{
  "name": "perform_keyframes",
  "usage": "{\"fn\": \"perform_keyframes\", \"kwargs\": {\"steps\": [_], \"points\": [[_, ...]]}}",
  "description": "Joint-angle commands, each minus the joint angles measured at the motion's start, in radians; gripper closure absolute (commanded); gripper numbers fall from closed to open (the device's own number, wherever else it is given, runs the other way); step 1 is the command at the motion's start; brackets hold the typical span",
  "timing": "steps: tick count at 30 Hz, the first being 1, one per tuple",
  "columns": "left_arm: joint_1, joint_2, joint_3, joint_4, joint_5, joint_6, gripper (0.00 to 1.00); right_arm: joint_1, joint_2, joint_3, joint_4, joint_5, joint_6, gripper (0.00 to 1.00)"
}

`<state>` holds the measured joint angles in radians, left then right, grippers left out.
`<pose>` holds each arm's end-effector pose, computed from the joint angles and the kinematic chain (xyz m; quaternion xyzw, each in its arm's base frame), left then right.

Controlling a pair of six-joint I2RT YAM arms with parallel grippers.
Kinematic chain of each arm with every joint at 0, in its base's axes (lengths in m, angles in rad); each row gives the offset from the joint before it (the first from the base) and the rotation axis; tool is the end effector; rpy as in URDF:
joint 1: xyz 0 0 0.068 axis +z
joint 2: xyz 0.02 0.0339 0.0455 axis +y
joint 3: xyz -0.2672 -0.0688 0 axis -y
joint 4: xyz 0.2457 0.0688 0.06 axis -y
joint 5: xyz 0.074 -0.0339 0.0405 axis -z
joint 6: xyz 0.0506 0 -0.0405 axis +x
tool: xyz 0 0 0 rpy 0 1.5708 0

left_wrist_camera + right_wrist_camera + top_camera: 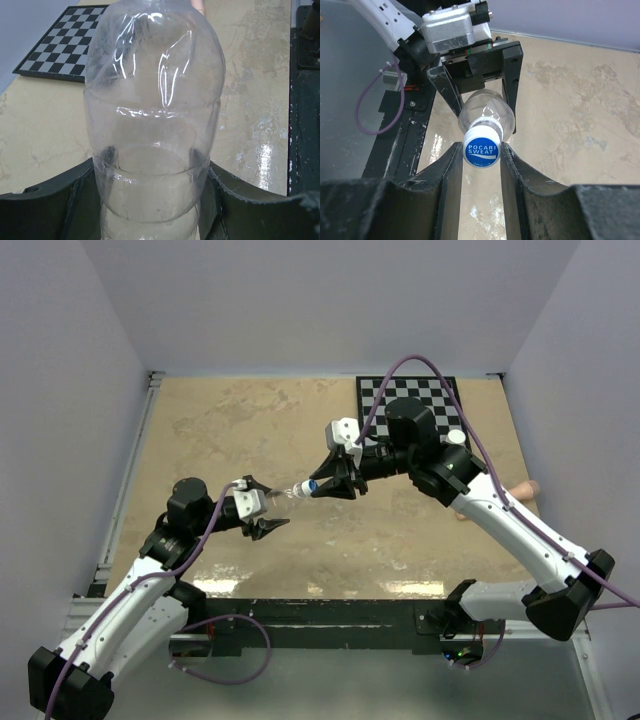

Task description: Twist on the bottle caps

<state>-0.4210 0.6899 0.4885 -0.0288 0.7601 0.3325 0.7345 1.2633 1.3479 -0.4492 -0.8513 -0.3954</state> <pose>0.1449 -0.1031 0.2679 0.4820 0.5919 -0.3159 0.5635 0.1817 0.2153 0.4104 -0.5994 0.5082 0.4224 0.4518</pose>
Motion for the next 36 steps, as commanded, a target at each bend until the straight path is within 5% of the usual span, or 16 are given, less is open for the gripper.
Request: {"fn": "perform_keyframes", "kwargs": {"steps": [1,36], "points": [[0.004,-0.001,0.047,0.030,0.048,0.023,0.93,0.008,0.001,0.040,-0.014,0.014,-0.023,1.00],[-0.051,0.092,0.163,-0.092,0.100,0.073,1.00,0.031,0.015,0.034,-0.068,0.046,-0.028,1.00]]}}
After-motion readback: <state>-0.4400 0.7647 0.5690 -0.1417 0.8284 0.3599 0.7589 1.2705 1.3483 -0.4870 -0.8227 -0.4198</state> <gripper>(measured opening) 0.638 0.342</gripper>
